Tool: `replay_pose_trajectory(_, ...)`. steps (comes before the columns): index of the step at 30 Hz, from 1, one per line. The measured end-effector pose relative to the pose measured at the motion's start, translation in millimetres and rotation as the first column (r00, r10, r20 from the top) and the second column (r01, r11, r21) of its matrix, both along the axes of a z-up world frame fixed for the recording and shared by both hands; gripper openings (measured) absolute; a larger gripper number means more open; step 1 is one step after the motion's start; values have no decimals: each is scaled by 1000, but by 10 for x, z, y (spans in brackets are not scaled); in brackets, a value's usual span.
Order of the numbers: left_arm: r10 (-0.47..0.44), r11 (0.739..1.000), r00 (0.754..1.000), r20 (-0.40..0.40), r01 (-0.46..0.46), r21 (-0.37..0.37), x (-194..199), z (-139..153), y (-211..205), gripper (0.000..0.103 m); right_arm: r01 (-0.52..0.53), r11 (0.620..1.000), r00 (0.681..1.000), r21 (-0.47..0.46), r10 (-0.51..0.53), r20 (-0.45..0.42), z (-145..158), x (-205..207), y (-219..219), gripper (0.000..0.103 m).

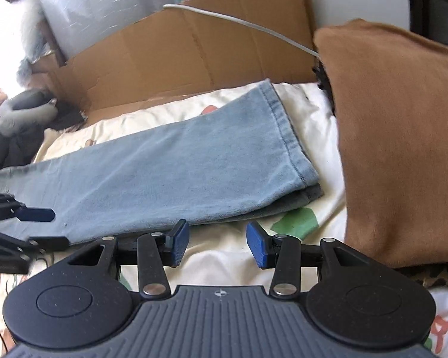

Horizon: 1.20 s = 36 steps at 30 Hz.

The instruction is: Fold clothes

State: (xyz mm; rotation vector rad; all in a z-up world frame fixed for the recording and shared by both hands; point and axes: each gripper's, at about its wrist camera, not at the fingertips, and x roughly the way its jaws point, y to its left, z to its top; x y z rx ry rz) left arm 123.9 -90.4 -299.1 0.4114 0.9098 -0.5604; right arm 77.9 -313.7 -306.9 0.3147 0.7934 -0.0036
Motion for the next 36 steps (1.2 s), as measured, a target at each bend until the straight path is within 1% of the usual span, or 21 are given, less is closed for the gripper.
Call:
replay_pose_trajectory(2, 25, 1000, 1000, 9, -25, 8, -56, -111, 44, 59, -19, 1000, 1000, 6, 19, -6, 21, 15, 57, 50)
replay_pose_trajectory(5, 33, 999, 999, -17, -33, 1, -86, -247, 122, 59, -62, 998, 998, 9, 62, -15, 23, 47, 176, 50)
replay_pose_trajectory(6, 43, 999, 999, -14, -43, 5, -88, -276, 159, 59, -78, 997, 997, 11, 78, -19, 18, 62, 219, 50)
replay_pose_trajectory(9, 74, 997, 997, -4, -74, 15, -91, -347, 271, 59, -114, 993, 993, 10, 115, -31, -3, 102, 338, 50)
replay_pose_trajectory(13, 93, 995, 995, 34, -94, 37, -114, -392, 387, 58, -158, 987, 986, 11, 158, -52, -46, 157, 474, 50)
replay_pose_trajectory(15, 115, 992, 992, 44, -117, 45, -102, -409, 447, 54, -187, 982, 981, 7, 187, -60, -64, 189, 552, 50)
replay_pose_trajectory(17, 128, 991, 991, 43, -129, 21, -88, -377, 501, 35, -220, 975, 974, -2, 220, -63, -71, 221, 637, 50)
replay_pose_trajectory(18, 133, 991, 990, 40, -134, 2, -79, -348, 531, 30, -238, 971, 969, -9, 237, -63, -72, 237, 679, 50)
replay_pose_trajectory(19, 140, 990, 989, 39, -139, -21, -67, -306, 564, 24, -256, 967, 965, -16, 255, -63, -72, 253, 722, 50)
replay_pose_trajectory(20, 146, 989, 989, 38, -144, -45, -56, -262, 597, 21, -271, 962, 961, -21, 269, -62, -75, 272, 760, 50)
replay_pose_trajectory(21, 152, 987, 988, 40, -149, -65, -43, -216, 625, 21, -283, 959, 958, -25, 281, -62, -82, 301, 792, 50)
replay_pose_trajectory(26, 179, 976, 984, 26, -174, -130, 100, -113, 691, 13, -322, 946, 945, -32, 320, -67, -151, 482, 917, 50)
replay_pose_trajectory(33, 203, 968, 979, 12, -198, -156, 204, -93, 715, 12, -304, 952, 952, -23, 303, -45, -168, 684, 953, 52)
replay_pose_trajectory(36, 201, 968, 980, 6, -198, -151, 194, -110, 710, 12, -263, 965, 963, 16, 264, -61, -277, 790, 915, 54)
